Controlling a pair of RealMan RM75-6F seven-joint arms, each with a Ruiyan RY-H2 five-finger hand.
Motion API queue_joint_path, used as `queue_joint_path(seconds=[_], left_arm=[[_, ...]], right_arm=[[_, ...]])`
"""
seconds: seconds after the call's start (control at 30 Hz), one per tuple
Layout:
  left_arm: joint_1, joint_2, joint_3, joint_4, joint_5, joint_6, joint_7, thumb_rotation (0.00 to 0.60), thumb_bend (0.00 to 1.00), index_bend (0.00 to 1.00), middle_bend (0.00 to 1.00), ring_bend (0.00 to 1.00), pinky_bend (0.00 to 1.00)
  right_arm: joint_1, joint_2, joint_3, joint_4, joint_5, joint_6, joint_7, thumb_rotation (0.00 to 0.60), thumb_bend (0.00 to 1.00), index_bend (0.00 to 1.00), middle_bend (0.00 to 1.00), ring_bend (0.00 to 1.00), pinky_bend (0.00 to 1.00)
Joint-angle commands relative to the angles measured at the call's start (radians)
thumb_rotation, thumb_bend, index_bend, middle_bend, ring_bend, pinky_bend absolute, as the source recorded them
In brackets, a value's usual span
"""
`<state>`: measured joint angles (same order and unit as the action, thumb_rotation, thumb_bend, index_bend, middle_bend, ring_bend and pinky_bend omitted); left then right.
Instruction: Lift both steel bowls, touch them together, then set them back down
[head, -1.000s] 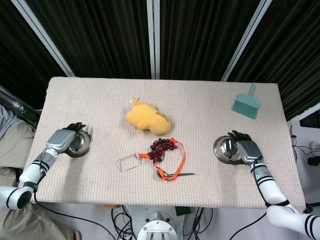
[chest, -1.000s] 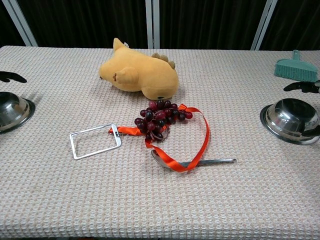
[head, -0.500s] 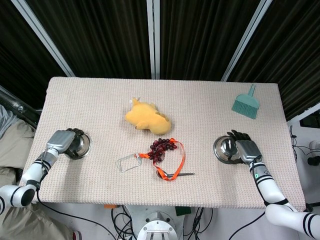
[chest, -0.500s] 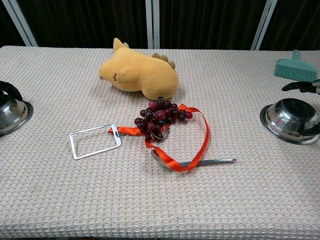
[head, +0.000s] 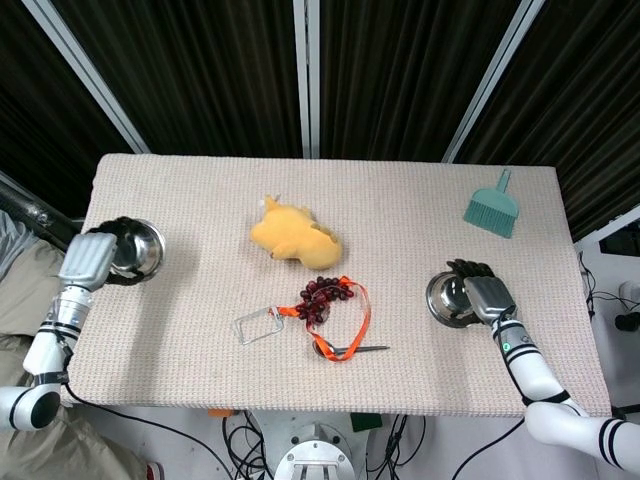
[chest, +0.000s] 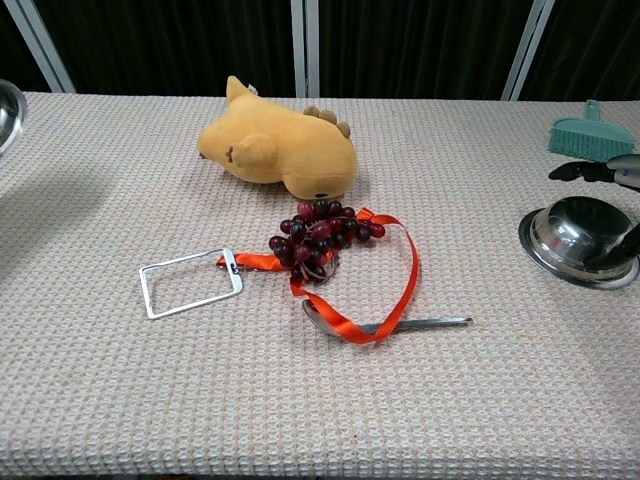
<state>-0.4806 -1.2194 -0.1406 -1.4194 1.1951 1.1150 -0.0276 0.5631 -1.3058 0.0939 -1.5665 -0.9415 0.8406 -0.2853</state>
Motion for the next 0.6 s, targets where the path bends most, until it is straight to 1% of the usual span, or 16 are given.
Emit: queue_joint_path(seconds=[0.03, 0.13, 0.23, 0.37, 0.43, 0.5, 0.6], left_arm=[[0.053, 0.017, -0.038, -0.019, 0.023, 0.093, -0.038, 0.600, 0.12, 0.57, 0.55, 0.47, 0.76], [0.058, 0.021, -0.044, -0.028, 0.017, 0.090, -0.053, 0.600, 0.12, 0.57, 0.55, 0.47, 0.76], [0.058, 0.026, -0.045, -0.029, 0.017, 0.079, -0.057, 0.600, 0.12, 0.57, 0.55, 0.47, 0.76], [0.064, 0.027, -0.060, -0.035, 0.019, 0.091, -0.085, 0.600, 0.12, 0.57, 0.55, 0.47, 0.76], [0.069, 0.025, -0.073, -0.039, 0.020, 0.112, -0.107, 0.600, 0.12, 0.57, 0.55, 0.47, 0.76], [0.078, 0.013, -0.095, -0.041, 0.028, 0.153, -0.144, 0.600, 0.12, 0.58, 0.55, 0.47, 0.76], [0.091, -0.014, -0.129, -0.047, 0.048, 0.220, -0.229, 0.600, 0.12, 0.58, 0.55, 0.47, 0.76]], right_arm=[[0.024, 0.005, -0.003, -0.005, 0.040, -0.039, -0.012, 0.600, 0.18, 0.11, 0.11, 0.05, 0.04], [0.037, 0.007, -0.005, -0.007, 0.063, -0.048, -0.022, 0.600, 0.18, 0.21, 0.17, 0.12, 0.09], [0.043, 0.009, -0.009, -0.015, 0.080, -0.036, -0.035, 0.600, 0.20, 0.34, 0.28, 0.23, 0.17], [0.029, 0.007, -0.001, -0.030, 0.083, 0.037, -0.041, 0.600, 0.22, 0.48, 0.39, 0.36, 0.28], [0.013, 0.012, 0.011, -0.046, 0.057, 0.087, -0.022, 0.600, 0.26, 0.54, 0.43, 0.40, 0.30], [-0.014, 0.025, 0.032, -0.070, 0.001, 0.154, 0.028, 0.600, 0.29, 0.59, 0.46, 0.43, 0.32], [-0.057, 0.060, 0.073, -0.116, -0.086, 0.236, 0.149, 0.600, 0.30, 0.62, 0.49, 0.46, 0.35]])
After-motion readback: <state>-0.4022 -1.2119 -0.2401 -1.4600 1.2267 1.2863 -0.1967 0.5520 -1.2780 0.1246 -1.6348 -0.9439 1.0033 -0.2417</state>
